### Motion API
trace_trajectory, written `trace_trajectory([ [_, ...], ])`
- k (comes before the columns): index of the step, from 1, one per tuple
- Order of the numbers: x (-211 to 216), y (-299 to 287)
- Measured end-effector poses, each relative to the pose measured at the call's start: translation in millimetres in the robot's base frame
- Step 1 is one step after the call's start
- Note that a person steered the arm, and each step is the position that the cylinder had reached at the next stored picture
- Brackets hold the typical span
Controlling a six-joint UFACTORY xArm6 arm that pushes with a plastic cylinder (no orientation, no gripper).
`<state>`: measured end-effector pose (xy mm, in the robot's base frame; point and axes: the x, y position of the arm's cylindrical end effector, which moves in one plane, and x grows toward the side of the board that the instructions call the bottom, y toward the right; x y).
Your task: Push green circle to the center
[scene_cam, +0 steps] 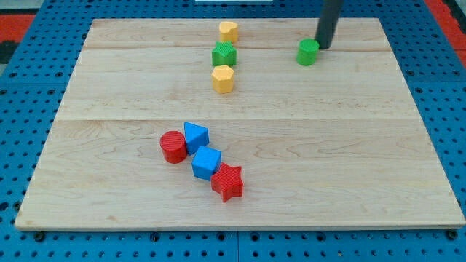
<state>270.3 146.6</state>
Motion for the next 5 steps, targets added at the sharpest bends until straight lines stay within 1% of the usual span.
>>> trace_trajectory([
  [1,41,-23],
  [2,60,-41],
  [3,28,-13],
  [4,43,-51],
  [5,63,-74],
])
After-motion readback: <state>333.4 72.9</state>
